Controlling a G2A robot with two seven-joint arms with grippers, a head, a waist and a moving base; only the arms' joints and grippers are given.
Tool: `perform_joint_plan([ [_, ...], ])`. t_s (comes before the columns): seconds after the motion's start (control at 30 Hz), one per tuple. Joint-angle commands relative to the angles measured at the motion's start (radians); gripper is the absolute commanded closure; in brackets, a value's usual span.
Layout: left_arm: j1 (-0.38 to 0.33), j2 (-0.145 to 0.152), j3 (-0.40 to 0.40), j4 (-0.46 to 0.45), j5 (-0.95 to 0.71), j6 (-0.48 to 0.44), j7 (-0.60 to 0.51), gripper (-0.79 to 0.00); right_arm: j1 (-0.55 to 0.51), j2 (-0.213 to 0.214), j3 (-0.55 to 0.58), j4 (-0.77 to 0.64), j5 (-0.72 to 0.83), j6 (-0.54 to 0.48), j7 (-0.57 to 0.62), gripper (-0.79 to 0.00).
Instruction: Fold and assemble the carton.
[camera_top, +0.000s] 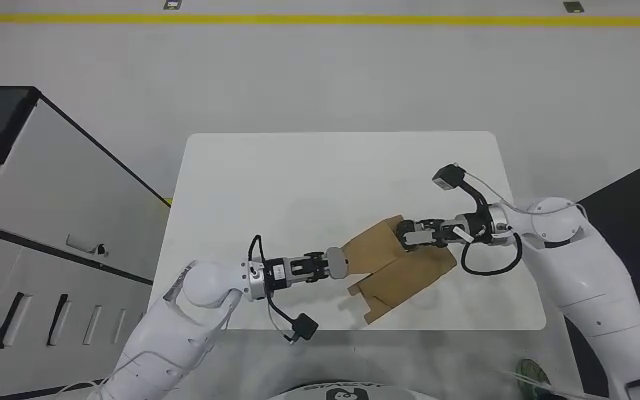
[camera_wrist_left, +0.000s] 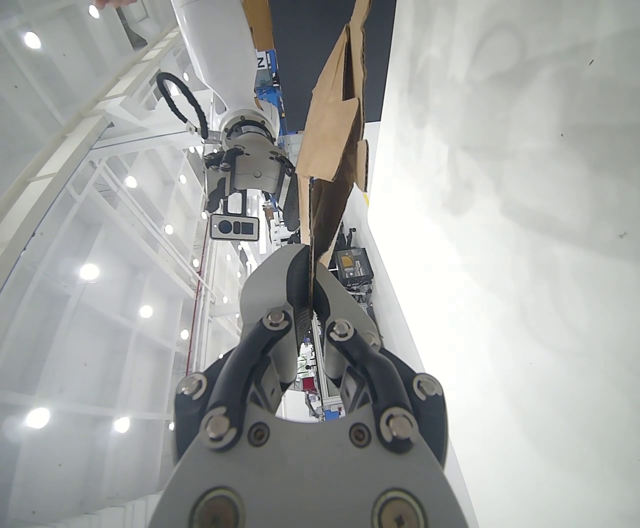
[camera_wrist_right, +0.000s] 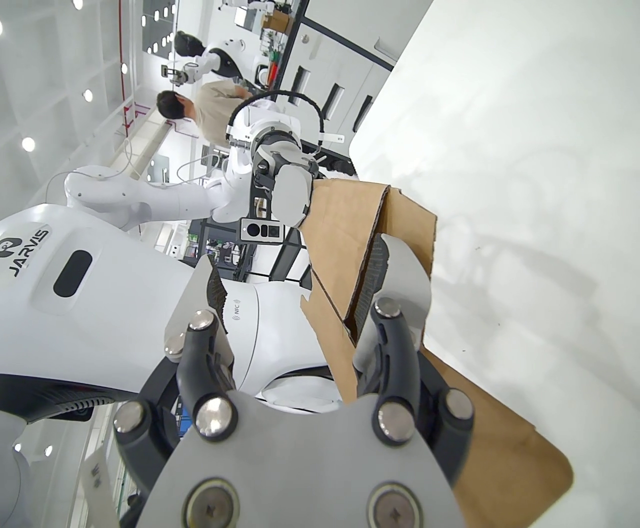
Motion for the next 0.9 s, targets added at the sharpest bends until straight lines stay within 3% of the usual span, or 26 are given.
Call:
perform_joint_plan([
  [0.0,0.0,0.001,0.002,-0.001,-0.001,0.001,-0.002,0.0,-0.001,0.001,-0.003,0.003,0.003,0.006,0.006,-0.536],
  [0.87,0.001,0.018,0.02,-0.031,-0.01,0.011,-0.02,0.0,0.023,-0.01,-0.045,0.066,0.083,0.101,0.101,-0.345],
])
